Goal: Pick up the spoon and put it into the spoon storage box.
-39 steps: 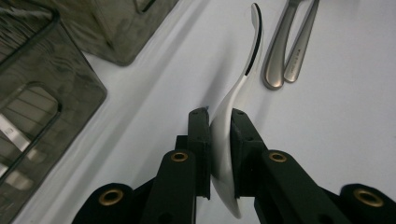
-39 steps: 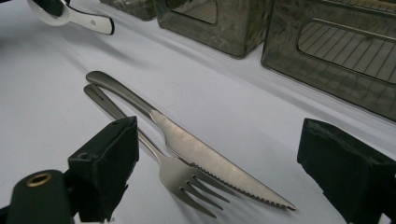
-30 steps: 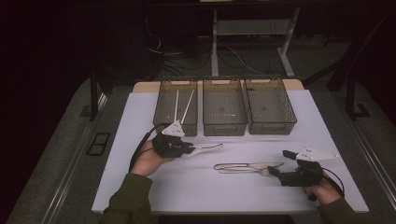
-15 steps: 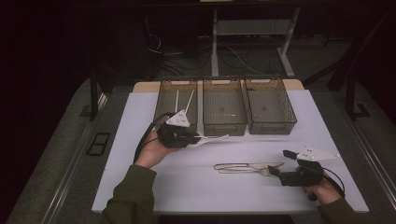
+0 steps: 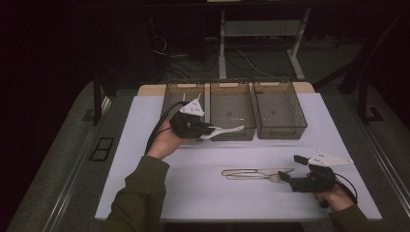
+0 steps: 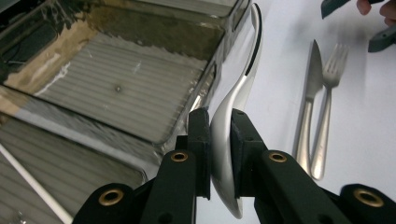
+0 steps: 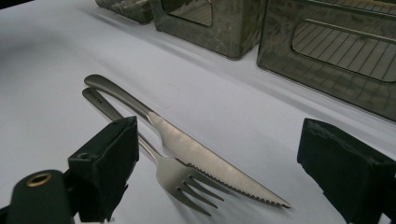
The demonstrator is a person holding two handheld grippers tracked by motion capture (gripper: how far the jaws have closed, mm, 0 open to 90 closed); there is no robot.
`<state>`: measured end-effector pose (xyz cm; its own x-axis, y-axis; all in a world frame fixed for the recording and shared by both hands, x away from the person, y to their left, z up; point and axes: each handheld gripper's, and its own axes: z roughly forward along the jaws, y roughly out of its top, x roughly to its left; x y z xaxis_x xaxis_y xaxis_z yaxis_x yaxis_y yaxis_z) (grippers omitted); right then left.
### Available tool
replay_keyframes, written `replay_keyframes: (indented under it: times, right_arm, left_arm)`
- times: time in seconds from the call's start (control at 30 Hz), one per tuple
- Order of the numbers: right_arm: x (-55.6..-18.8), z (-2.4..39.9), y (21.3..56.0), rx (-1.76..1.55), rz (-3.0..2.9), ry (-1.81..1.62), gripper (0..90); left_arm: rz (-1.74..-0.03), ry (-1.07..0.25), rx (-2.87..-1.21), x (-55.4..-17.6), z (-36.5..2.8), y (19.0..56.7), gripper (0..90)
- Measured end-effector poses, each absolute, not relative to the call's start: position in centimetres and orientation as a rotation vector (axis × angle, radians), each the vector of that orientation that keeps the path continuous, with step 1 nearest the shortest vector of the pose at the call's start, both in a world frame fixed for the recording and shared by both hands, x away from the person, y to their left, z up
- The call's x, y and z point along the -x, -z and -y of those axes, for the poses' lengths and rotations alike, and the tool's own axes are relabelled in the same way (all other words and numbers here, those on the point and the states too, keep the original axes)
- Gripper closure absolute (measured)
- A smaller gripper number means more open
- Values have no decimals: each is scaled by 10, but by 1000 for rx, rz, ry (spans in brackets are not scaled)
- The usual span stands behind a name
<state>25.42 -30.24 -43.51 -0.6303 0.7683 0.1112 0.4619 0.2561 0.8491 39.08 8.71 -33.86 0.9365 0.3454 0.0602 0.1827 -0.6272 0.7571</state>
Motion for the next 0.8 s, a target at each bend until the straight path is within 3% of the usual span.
replay_keyframes:
  times: [0.8]
  right_arm:
    - [-254, 304, 434, -1130, -2203, -1330, 127]
  left_arm:
    - [-393, -290, -2258, -438, -45, 339, 797]
